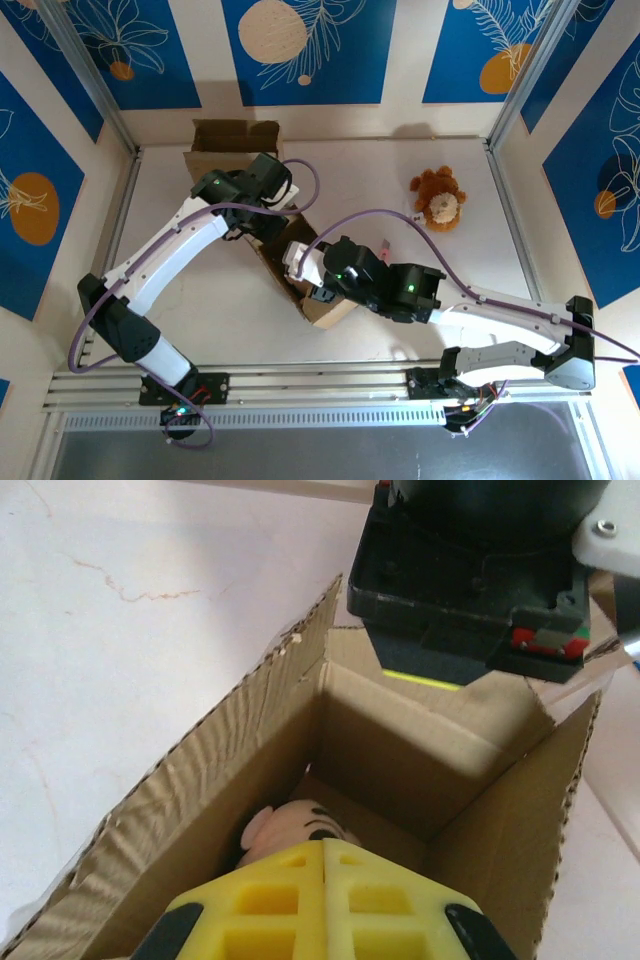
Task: Unpack the express box
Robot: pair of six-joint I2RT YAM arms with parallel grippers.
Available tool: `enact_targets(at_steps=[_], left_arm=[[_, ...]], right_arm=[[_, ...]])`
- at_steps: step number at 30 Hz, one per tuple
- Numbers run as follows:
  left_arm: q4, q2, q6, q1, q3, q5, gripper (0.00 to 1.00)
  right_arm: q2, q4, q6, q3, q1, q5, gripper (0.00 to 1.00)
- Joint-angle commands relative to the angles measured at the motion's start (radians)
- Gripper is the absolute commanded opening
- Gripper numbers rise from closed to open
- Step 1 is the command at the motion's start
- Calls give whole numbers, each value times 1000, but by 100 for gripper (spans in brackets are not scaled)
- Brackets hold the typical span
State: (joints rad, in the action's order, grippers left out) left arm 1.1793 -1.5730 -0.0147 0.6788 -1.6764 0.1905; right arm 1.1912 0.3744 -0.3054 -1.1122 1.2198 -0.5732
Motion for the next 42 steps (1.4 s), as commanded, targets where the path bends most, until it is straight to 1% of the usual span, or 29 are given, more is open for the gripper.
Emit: enact_targets(at_steps=[1,7,14,17,21,24,26,31,38,40,42], left_arm=[[17,32,-10,-15,-16,-52,0],[23,34,2,-19,-19,-56,0],[28,31,24,-26,-20,-51,0],[24,33,30,-28,-16,-54,0],[19,34,36,-29,-11,-57,0],[13,36,38,-31,-11,-61,0],[10,37,40,-31,-13,-67,0],[2,44,42,-30,-11,-77,0],[-16,62,52,-31,12,-79,0],[-20,67,55,-30,17,-77,0],[-21,70,54,-30,22,-77,0]], right_arm=[[37,-78,-75,2,19,-93,0],[93,-89,-208,-6,61,-209,0],[183,-72,-386,-3,80,-290,0],[219,-68,-440,0,80,-308,0],[230,-47,-448,-12,74,-294,0],[245,33,-393,-45,58,-255,0],[262,119,-322,-80,41,-210,0],[278,281,-148,-161,-29,-22,0],[227,297,-10,-170,-157,226,0],[219,293,14,-171,-180,242,0],[224,290,30,-172,-192,210,0]])
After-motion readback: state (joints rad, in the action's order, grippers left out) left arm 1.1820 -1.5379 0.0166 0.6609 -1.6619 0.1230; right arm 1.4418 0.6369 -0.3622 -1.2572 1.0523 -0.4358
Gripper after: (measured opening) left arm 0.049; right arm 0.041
